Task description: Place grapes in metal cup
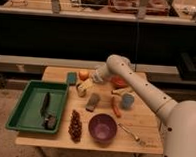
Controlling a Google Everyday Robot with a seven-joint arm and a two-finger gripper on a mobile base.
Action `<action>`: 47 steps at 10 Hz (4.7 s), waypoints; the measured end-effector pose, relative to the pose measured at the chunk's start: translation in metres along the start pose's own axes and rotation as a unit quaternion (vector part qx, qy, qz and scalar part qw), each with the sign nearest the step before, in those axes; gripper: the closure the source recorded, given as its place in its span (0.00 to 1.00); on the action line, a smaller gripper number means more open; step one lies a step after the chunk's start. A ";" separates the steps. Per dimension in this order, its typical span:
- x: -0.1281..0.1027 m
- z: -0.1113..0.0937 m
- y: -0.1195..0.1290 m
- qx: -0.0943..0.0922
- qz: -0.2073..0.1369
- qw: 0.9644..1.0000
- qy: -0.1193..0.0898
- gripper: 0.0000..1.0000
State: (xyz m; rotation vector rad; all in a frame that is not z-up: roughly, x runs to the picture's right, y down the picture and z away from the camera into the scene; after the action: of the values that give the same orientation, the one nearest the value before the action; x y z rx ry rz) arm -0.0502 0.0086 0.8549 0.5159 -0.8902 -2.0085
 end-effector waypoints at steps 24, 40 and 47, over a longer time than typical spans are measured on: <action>0.000 -0.005 0.001 -0.007 0.009 1.000 0.000 0.20; -0.040 -0.105 0.016 -0.057 0.058 0.997 0.016 0.20; -0.099 -0.113 -0.092 -0.122 -0.006 0.992 -0.028 0.20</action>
State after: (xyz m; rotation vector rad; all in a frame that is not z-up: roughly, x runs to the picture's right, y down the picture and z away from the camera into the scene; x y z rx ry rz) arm 0.0260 0.0815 0.7140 0.3283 -0.6628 -2.1161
